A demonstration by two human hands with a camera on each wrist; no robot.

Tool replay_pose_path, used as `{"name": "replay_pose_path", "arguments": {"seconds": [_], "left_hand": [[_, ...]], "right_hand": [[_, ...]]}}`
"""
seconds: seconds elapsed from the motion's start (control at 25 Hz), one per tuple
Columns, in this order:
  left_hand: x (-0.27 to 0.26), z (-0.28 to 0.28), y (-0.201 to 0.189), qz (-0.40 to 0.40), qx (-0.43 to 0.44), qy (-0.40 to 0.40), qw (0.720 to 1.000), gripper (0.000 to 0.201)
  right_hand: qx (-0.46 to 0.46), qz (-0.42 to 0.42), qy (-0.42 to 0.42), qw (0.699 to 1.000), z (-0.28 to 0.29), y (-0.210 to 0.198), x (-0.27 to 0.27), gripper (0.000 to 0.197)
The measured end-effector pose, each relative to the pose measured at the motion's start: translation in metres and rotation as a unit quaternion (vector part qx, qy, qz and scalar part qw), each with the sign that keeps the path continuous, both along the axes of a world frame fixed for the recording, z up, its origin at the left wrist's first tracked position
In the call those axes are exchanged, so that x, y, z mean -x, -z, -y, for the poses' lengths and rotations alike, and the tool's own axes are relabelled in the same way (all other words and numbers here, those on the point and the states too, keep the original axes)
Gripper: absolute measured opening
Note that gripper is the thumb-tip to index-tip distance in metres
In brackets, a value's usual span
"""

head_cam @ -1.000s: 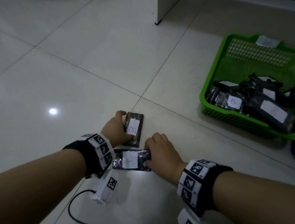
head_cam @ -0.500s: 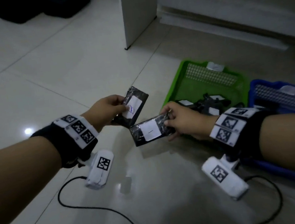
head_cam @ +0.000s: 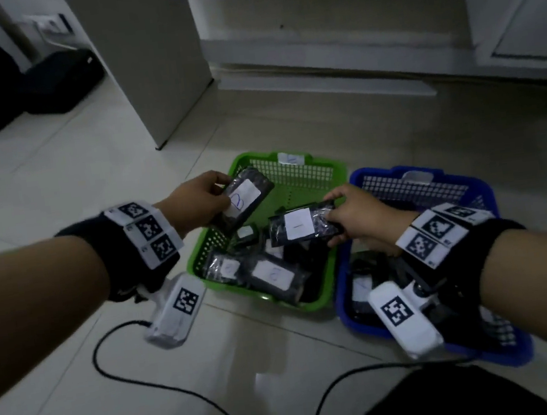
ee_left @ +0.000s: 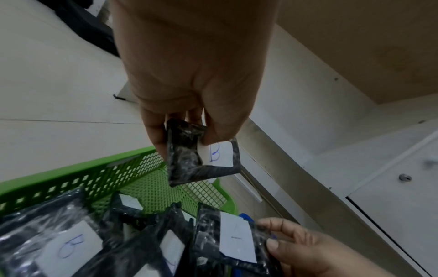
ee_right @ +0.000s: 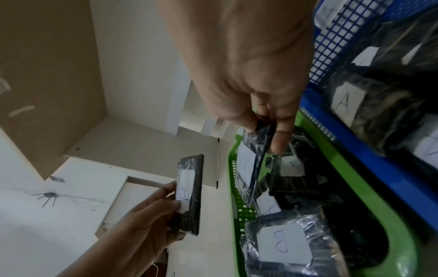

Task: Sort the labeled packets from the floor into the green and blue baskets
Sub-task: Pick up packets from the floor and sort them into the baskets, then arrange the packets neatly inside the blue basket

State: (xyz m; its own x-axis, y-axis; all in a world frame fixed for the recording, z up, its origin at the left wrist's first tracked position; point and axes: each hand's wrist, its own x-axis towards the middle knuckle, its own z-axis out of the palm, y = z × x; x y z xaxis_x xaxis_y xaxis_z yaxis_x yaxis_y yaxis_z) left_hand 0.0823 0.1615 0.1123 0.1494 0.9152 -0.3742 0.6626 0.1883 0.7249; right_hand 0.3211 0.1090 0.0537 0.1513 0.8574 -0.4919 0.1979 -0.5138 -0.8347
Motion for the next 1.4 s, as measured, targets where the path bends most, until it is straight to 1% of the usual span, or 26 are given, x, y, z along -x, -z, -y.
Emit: {"name": "replay_pose_path", "arguments": {"seconds": [0.08,0.16,0.28,0.32,0.4,0.44,0.48,0.56,0.64,0.68,0.72,0.76,0.84,0.96,1.04,1.12,1.2,1.28,1.4], "left_hand": [[-0.011,-0.01,-0.009,-0.048,-0.019,0.037,0.998,0.041],[-0.021,-0.019,-0.006,-0.07,-0.035,0.058,0.995,0.04],[-0.034,-0.029,0.023,-0.093,-0.045,0.108,0.989,0.036],[-0.039,-0.033,0.036,-0.096,-0.035,0.138,0.985,0.034],[-0.048,-0.04,0.057,-0.092,-0.009,0.205,0.974,0.03],[-0.054,-0.046,0.068,-0.099,-0.009,0.244,0.965,0.028],[-0.058,-0.052,0.077,-0.127,-0.019,0.288,0.949,0.026],[-0.072,-0.067,0.091,-0.187,-0.044,0.374,0.907,0.021],[-0.085,-0.078,0.096,-0.21,-0.072,0.423,0.879,0.023],[-0.086,-0.082,0.092,-0.215,-0.089,0.435,0.87,0.024],[-0.095,-0.09,0.097,-0.209,-0.094,0.459,0.858,0.025],[-0.098,-0.094,0.094,-0.203,-0.096,0.465,0.856,0.024],[-0.109,-0.104,0.099,-0.171,-0.069,0.478,0.859,0.023],[-0.123,-0.11,0.104,-0.105,-0.075,0.478,0.869,0.025],[-0.132,-0.108,0.099,-0.061,-0.072,0.468,0.879,0.022],[-0.139,-0.102,0.091,-0.029,-0.067,0.473,0.878,0.021],[-0.144,-0.096,0.086,-0.027,-0.075,0.496,0.864,0.022],[-0.152,-0.093,0.082,-0.049,-0.096,0.528,0.843,0.021],[-0.172,-0.092,0.074,-0.077,-0.117,0.561,0.816,0.016]], "right_hand": [[0.005,-0.001,0.006,1.0,0.002,0.004,-0.014,0.024],[0.005,0.007,0.012,1.0,0.0,0.007,-0.026,0.026],[-0.024,0.04,0.035,0.998,-0.008,0.012,-0.044,0.034],[-0.035,0.054,0.059,0.996,-0.01,0.013,-0.052,0.034],[-0.039,0.074,0.107,0.991,-0.012,0.01,-0.067,0.028],[-0.034,0.078,0.13,0.988,-0.013,0.008,-0.076,0.025],[-0.026,0.075,0.147,0.986,-0.011,0.007,-0.082,0.023],[-0.018,0.079,0.162,0.983,-0.008,0.006,-0.095,0.022],[-0.009,0.088,0.142,0.986,0.001,0.01,-0.101,0.022],[0.0,0.094,0.116,0.989,0.005,0.008,-0.099,0.022],[0.024,0.103,0.109,0.988,0.012,0.012,-0.1,0.021],[0.04,0.106,0.083,0.99,0.017,0.011,-0.099,0.021],[0.071,0.128,0.038,0.988,0.025,0.013,-0.093,0.02],[0.118,0.234,-0.041,0.964,0.026,0.012,-0.087,0.02],[0.14,0.276,-0.063,0.949,0.024,0.005,-0.088,0.022],[0.16,0.299,-0.074,0.938,0.019,-0.009,-0.091,0.022],[0.177,0.319,-0.109,0.925,0.015,-0.021,-0.101,0.024],[0.188,0.334,-0.149,0.911,0.014,-0.03,-0.112,0.027],[0.196,0.344,-0.183,0.9,0.017,-0.026,-0.133,0.028]]}}
